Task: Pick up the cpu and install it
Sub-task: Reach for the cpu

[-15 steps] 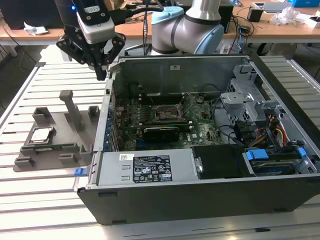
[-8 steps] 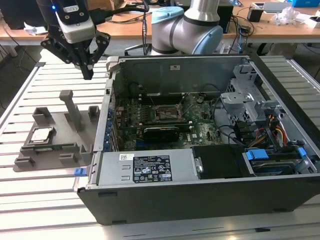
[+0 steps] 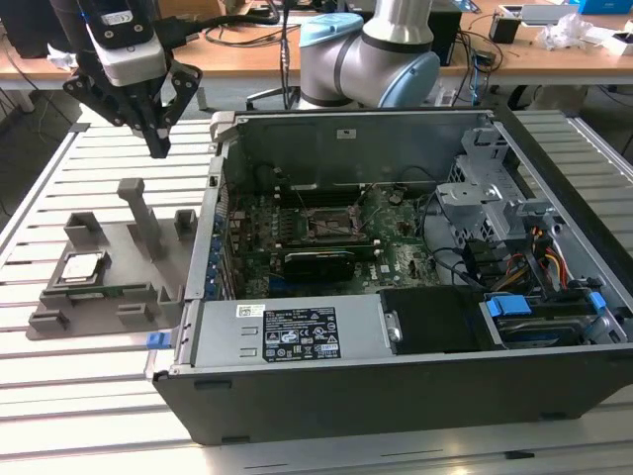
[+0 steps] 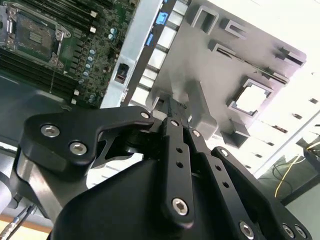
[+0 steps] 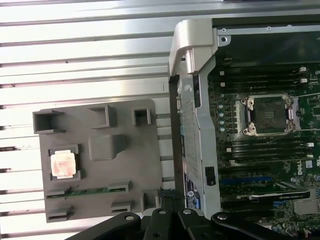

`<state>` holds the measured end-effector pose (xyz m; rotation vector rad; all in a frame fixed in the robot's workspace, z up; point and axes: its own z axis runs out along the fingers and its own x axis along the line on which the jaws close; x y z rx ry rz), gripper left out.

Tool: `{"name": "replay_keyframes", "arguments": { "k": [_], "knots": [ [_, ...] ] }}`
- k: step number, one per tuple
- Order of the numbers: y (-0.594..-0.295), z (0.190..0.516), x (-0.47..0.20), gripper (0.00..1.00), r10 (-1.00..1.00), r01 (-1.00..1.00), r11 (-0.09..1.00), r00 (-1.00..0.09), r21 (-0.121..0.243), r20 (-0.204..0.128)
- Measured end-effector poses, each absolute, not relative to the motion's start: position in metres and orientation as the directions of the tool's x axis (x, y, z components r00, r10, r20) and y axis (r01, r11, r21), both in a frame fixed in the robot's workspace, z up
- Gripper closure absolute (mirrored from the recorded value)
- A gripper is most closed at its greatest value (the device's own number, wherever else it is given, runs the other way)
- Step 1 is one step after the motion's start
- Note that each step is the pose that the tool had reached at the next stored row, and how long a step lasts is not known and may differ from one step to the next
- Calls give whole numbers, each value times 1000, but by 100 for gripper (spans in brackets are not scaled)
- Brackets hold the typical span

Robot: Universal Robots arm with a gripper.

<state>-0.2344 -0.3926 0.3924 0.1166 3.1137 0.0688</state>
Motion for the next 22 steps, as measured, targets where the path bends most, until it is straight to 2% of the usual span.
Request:
{"name": "replay_keyframes", "arguments": {
  "k": [22],
  "knots": [
    [-393,392,-253,89,75,74,996,-997,45,-23]
  ]
}}
